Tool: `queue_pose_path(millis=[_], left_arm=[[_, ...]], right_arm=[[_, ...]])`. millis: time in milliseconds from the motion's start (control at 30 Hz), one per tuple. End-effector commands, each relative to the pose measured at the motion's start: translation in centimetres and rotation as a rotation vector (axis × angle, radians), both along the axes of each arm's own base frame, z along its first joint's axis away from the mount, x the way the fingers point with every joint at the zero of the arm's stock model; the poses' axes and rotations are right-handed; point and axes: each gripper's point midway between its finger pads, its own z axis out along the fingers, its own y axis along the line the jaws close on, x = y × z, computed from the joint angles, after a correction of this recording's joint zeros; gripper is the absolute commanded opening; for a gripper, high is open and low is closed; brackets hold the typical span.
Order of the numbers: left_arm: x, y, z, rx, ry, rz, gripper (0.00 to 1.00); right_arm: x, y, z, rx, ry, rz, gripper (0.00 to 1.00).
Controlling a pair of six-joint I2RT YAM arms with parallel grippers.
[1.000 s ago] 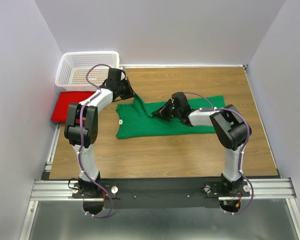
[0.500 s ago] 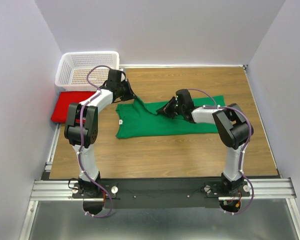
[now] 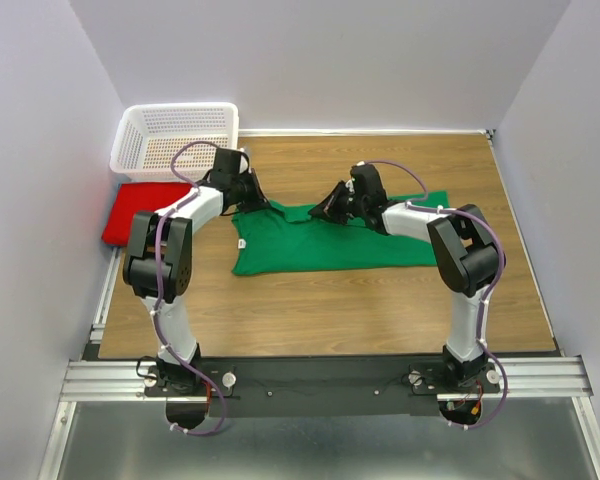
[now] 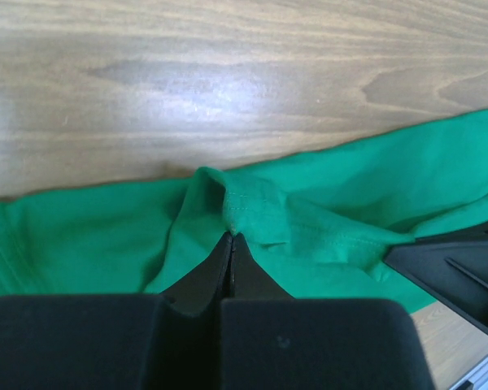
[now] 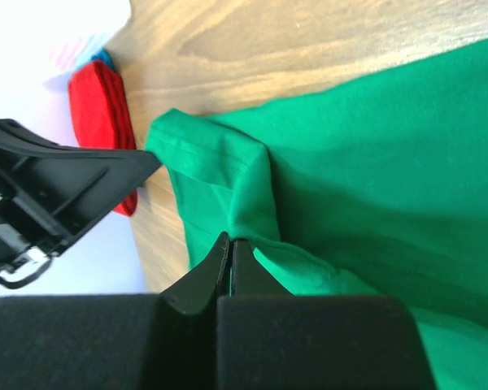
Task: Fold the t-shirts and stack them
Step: Fold the tshirt
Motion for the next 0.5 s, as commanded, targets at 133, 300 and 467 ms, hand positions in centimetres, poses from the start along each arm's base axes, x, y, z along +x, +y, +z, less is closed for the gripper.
queue_pose_path(millis=[133, 300, 467], left_arm=[[-1.5, 0.6, 2.1, -0.012, -0.024, -0.003, 0.0], [-2.0, 1.3, 1.5, 0.009, -0.004, -0.002, 0.0], [-2.3, 1.7, 1.4, 0.019, 0.006, -0.003, 0.0]], right_arm=[[-2.0, -0.6, -2.7, -0.059, 0.052, 0.082, 0.01], [-2.3, -1.2, -3.3, -0.068, 0.066, 0.084, 0.01], [-2.1, -1.9, -2.9, -0.072, 0.056, 0.083, 0.01]])
